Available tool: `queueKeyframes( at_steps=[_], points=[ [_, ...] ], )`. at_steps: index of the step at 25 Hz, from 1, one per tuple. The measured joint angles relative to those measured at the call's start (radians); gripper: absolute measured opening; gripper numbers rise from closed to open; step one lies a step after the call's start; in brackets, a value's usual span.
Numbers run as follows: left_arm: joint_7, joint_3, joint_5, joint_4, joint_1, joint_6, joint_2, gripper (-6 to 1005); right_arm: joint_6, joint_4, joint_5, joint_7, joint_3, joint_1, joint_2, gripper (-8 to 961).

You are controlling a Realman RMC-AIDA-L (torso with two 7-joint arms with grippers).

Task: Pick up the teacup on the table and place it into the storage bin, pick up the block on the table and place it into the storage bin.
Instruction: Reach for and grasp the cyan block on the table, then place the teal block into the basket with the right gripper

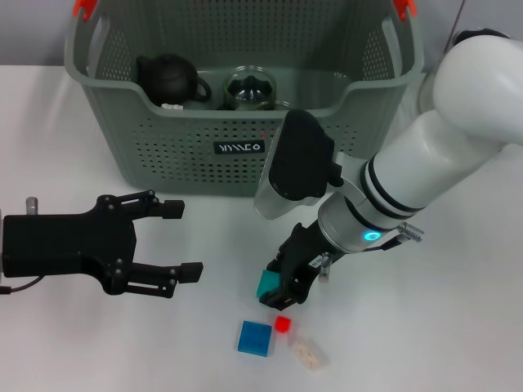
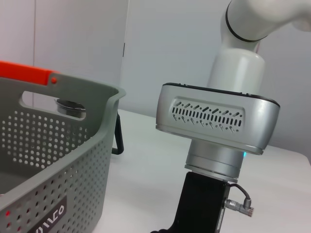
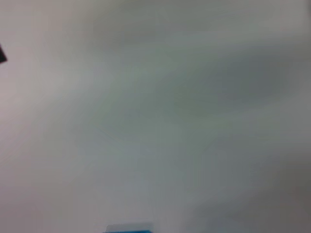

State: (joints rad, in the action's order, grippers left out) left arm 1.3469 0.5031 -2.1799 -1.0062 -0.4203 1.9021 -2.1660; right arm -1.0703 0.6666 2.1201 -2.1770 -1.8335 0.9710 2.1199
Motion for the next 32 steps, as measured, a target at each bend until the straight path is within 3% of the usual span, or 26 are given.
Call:
queueKeyframes(
  at_steps=[12, 14, 19, 25, 28, 32],
  points=[
    [0.000, 0.000, 0.000, 0.000, 0.000, -0.009, 0.002, 948, -0.045, 0.037, 0.000, -0.019, 0.008, -0.012, -0.013, 423],
    [0.000, 0.000, -0.002, 0.000, -0.001, -0.009, 0.002, 948, -0.062, 0.070, 0.004, -0.022, 0.038, -0.028, -0.020, 423],
    [0.000, -0.001, -0.006, -0.002, -0.001, -0.007, 0.002, 948, -0.191, 0.220, 0.010, 0.002, 0.243, -0.077, -0.045, 424],
    [0.000, -0.002, -0.002, -0.002, 0.001, -0.004, 0.002, 948, -0.341, 0.534, 0.001, 0.012, 0.568, -0.122, -0.039, 423],
    [0.000, -0.001, 0.000, -0.002, -0.001, -0.004, 0.001, 948, -0.291, 0.578, -0.017, 0.012, 0.695, -0.101, -0.032, 423],
    [0.002, -0.002, 0.002, -0.002, -0.007, -0.003, 0.002, 948, -0.110, 0.471, -0.036, 0.030, 0.751, -0.054, -0.035, 423]
  ],
)
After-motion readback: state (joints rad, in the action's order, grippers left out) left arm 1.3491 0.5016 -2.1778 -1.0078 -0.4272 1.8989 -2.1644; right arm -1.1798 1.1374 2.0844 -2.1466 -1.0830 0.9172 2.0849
